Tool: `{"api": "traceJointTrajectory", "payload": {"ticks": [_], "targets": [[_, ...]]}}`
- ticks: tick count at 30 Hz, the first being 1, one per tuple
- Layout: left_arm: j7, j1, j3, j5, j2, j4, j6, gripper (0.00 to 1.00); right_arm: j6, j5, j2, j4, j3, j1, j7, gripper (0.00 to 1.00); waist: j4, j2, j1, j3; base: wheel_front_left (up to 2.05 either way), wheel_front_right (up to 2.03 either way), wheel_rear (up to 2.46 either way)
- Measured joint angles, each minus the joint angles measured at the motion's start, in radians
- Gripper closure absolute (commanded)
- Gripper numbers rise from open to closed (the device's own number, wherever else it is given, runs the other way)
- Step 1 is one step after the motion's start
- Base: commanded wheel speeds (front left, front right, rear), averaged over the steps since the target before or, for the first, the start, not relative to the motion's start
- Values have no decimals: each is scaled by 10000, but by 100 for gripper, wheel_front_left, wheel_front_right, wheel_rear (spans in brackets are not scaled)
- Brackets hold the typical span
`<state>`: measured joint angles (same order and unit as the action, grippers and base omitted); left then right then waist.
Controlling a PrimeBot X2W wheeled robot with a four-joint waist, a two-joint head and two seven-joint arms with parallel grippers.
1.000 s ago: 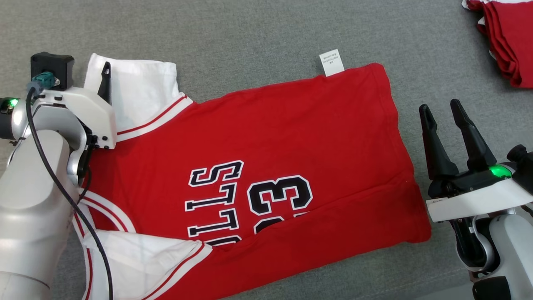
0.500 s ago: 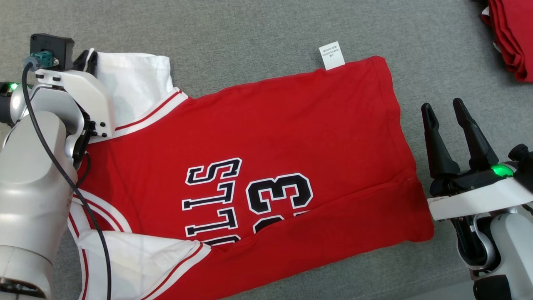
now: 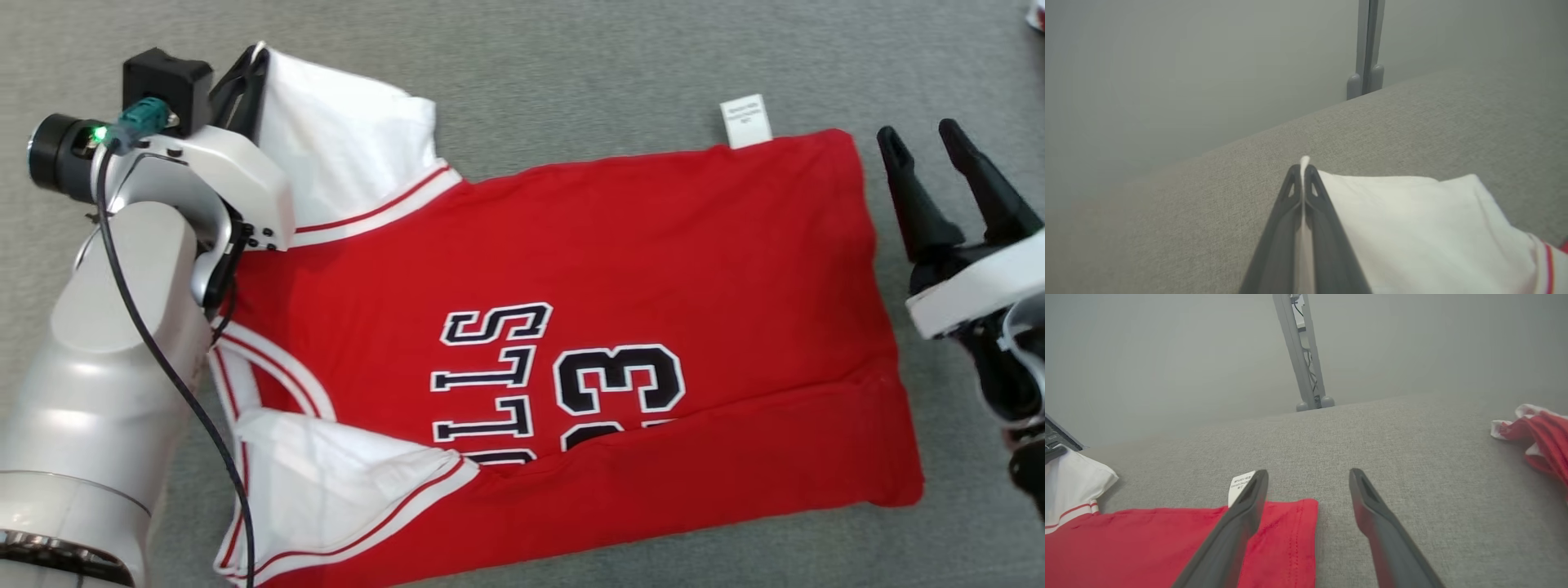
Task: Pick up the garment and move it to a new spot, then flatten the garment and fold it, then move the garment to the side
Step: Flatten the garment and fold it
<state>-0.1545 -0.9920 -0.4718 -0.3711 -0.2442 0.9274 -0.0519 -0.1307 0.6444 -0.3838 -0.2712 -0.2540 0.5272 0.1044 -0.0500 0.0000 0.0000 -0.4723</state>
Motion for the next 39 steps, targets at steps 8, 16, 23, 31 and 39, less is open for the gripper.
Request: {"api": "traceJointTrajectory", "payload": {"ticks": [8, 16, 23, 31, 39], "targets": [[-560, 460, -410, 265, 322, -922, 199, 100, -2, 915, -1415, -1570, -1166, 1379, -1452, 0, 847, 0, 0, 76, 0, 0, 0], [-640, 963, -571, 224, 497, -1854, 382, 100, -2, 1269, -2326, -2619, -3229, 2069, -1461, 0, 1376, 0, 0, 147, 0, 0, 0], [-420, 1151, -623, 96, 435, -2428, 441, 100, -2, 1676, -2558, -3183, -4474, 2780, -1212, 0, 1513, 0, 0, 61, 0, 0, 0], [-247, 1317, -648, 2, 272, -2830, 529, 100, -4, 2222, -2786, -3545, -5624, 3437, -750, 100, 1664, 0, 0, 3, 0, 0, 0], [-215, 1731, -631, -148, 75, -3172, 619, 100, -4, 2598, -2744, -3873, -6238, 3447, 746, 100, 1671, 0, 0, 350, 0, 0, 0]]}}
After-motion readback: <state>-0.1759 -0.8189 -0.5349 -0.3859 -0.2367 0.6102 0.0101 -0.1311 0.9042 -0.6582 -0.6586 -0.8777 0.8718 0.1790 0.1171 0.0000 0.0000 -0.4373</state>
